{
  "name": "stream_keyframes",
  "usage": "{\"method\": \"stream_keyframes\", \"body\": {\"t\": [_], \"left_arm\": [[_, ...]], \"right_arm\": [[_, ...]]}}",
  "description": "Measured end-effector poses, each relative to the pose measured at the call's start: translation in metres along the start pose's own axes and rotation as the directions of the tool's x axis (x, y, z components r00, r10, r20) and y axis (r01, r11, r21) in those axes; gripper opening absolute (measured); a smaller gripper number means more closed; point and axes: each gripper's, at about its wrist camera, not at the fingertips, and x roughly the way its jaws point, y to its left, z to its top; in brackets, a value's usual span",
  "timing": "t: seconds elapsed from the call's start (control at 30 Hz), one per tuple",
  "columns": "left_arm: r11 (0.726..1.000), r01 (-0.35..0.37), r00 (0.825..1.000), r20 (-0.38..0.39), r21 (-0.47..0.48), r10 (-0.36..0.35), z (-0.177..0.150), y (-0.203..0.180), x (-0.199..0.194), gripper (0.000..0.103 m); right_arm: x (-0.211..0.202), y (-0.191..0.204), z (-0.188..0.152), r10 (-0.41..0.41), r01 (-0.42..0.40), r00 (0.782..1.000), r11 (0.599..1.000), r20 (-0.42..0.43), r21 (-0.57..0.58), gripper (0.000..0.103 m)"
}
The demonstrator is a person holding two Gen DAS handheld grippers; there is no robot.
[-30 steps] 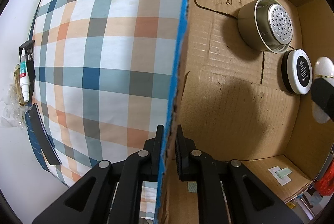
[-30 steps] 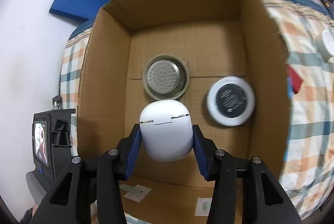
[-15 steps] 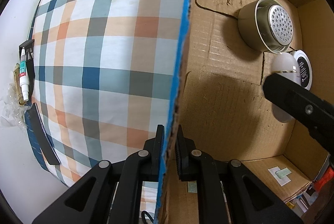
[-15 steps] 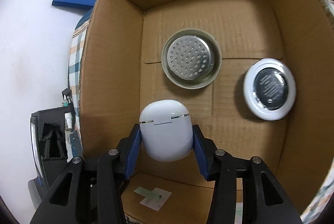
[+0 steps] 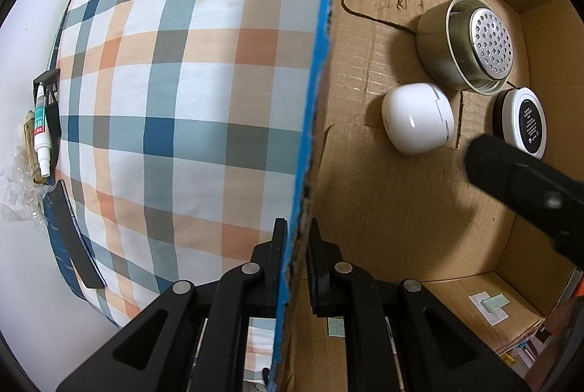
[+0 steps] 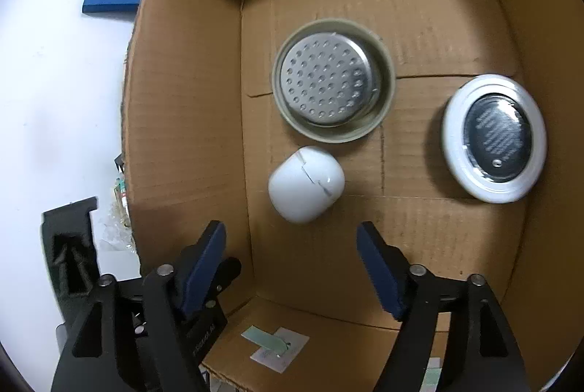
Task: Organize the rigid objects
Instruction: 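Carry the earbud case into the box and release it near the steel cup, then lift the right gripper out of the box toward the remaining items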
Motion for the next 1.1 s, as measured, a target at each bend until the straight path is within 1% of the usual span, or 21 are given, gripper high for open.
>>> {"method": "stream_keyframes", "body": {"t": [0.03, 0.07, 0.1, 0.13, 0.17, 0.2, 0.27, 0.3, 0.37, 0.4, 0.5, 0.53, 0.6, 0.67, 0.77, 0.83, 0.9, 0.97, 1.0, 1.07, 1.1], "left_arm": [[1.000, 0.000, 1.000, 0.000, 0.000, 0.000, 0.000, 0.000, 0.000, 0.007], [1.000, -0.001, 1.000, 0.000, 0.000, 0.001, 0.000, 0.000, 0.000, 0.007], [1.000, -0.002, 1.000, 0.000, 0.000, 0.002, 0.000, 0.000, 0.001, 0.007], [1.000, -0.003, 1.000, 0.000, 0.000, 0.003, 0.001, 0.000, 0.001, 0.007], [1.000, -0.004, 1.000, 0.000, 0.001, 0.004, 0.001, 0.000, 0.001, 0.007], [1.000, -0.004, 1.000, 0.001, 0.000, 0.004, 0.001, 0.000, 0.000, 0.007], [1.000, -0.007, 1.000, 0.001, 0.000, 0.007, 0.001, -0.001, 0.000, 0.007], [1.000, -0.008, 1.000, 0.001, 0.000, 0.008, 0.001, -0.001, 0.000, 0.007], [1.000, -0.010, 1.000, 0.002, 0.000, 0.010, 0.001, -0.002, 0.000, 0.007], [1.000, -0.011, 1.000, 0.002, 0.001, 0.011, 0.001, -0.003, 0.000, 0.007], [1.000, -0.014, 1.000, 0.001, 0.002, 0.014, 0.001, -0.005, -0.001, 0.008], [1.000, -0.015, 1.000, 0.001, 0.002, 0.015, 0.001, -0.006, -0.001, 0.008], [1.000, -0.018, 1.000, 0.001, 0.003, 0.018, 0.001, -0.007, -0.002, 0.008], [1.000, -0.019, 1.000, 0.000, 0.003, 0.019, 0.002, -0.008, -0.002, 0.008], [1.000, -0.019, 1.000, 0.000, 0.000, 0.019, 0.003, -0.009, -0.003, 0.008], [1.000, -0.019, 1.000, 0.000, -0.001, 0.019, 0.003, -0.009, -0.003, 0.008], [1.000, -0.017, 1.000, -0.001, -0.004, 0.017, 0.002, -0.008, -0.002, 0.008], [1.000, -0.016, 1.000, -0.002, -0.007, 0.016, 0.003, -0.007, -0.003, 0.008], [1.000, -0.016, 1.000, -0.003, -0.008, 0.016, 0.003, -0.007, -0.003, 0.008], [1.000, -0.018, 1.000, -0.003, -0.008, 0.018, 0.003, -0.007, -0.003, 0.008], [1.000, -0.017, 1.000, -0.003, -0.010, 0.017, 0.003, -0.006, -0.003, 0.008]], "right_arm": [[-0.004, 0.000, 0.000, -0.011, 0.011, 1.000, 1.000, 0.010, -0.005, 0.082], [-0.010, 0.000, -0.001, -0.023, 0.023, 0.999, 1.000, 0.030, -0.009, 0.085], [-0.016, -0.003, -0.004, -0.041, 0.042, 0.998, 0.999, 0.044, -0.010, 0.090], [-0.023, -0.003, -0.005, -0.068, 0.069, 0.996, 0.998, 0.063, -0.012, 0.093], [-0.028, -0.004, -0.007, -0.082, 0.083, 0.994, 0.996, 0.078, -0.013, 0.097], [-0.036, -0.004, -0.009, -0.114, 0.116, 0.988, 0.993, 0.100, -0.013, 0.103], [-0.047, -0.003, -0.014, -0.185, 0.189, 0.973, 0.982, 0.140, -0.021, 0.103], [-0.053, -0.001, -0.015, -0.229, 0.236, 0.960, 0.972, 0.160, -0.023, 0.103], [-0.063, 0.002, -0.019, -0.273, 0.284, 0.942, 0.958, 0.192, -0.032, 0.103], [-0.068, 0.005, -0.021, -0.311, 0.326, 0.928, 0.945, 0.207, -0.040, 0.103], [-0.082, 0.015, -0.026, -0.337, 0.359, 0.911, 0.932, 0.238, -0.057, 0.103], [-0.086, 0.018, -0.026, -0.335, 0.358, 0.911, 0.932, 0.242, -0.058, 0.103], [-0.101, 0.012, -0.038, -0.342, 0.367, 0.907, 0.928, 0.244, -0.064, 0.103], [-0.107, 0.021, -0.041, -0.336, 0.364, 0.908, 0.929, 0.251, -0.073, 0.103], [-0.124, 0.032, -0.053, -0.338, 0.377, 0.897, 0.921, 0.283, -0.094, 0.103], [-0.132, 0.036, -0.055, -0.322, 0.364, 0.900, 0.926, 0.294, -0.101, 0.103], [-0.145, 0.034, -0.057, -0.301, 0.340, 0.902, 0.937, 0.309, -0.080, 0.103], [-0.161, 0.021, -0.053, -0.288, 0.318, 0.895, 0.948, 0.340, -0.035, 0.103], [-0.171, 0.009, -0.050, -0.287, 0.305, 0.890, 0.952, 0.355, 0.006, 0.103], [-0.189, -0.020, -0.039, -0.301, 0.283, 0.876, 0.954, 0.378, 0.103, 0.103], [-0.197, -0.041, -0.032, -0.322, 0.277, 0.866, 0.946, 0.383, 0.169, 0.103]]}}
